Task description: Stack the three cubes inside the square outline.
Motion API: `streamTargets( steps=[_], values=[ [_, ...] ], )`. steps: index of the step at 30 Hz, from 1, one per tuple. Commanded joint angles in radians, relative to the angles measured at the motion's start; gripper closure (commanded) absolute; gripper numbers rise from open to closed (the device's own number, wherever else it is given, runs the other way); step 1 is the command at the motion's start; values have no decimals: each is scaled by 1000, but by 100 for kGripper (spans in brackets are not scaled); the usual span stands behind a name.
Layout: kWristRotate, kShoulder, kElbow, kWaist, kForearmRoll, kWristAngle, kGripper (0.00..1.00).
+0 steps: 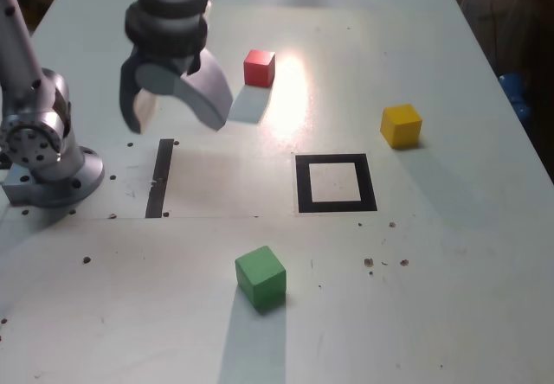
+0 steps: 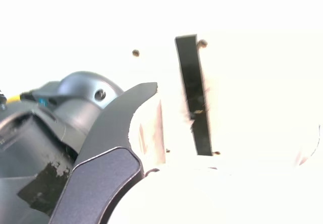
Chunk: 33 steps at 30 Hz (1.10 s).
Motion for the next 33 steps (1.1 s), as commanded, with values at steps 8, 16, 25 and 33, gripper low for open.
streamTargets(
  steps=[8, 16, 25, 33],
  values=[
    [229, 117, -194, 186, 62, 85, 1],
    [324, 243, -344, 259, 79, 121, 1],
    [407, 367, -496, 364, 98, 142, 2],
    [449, 475, -589, 413, 101, 144, 4]
  ],
)
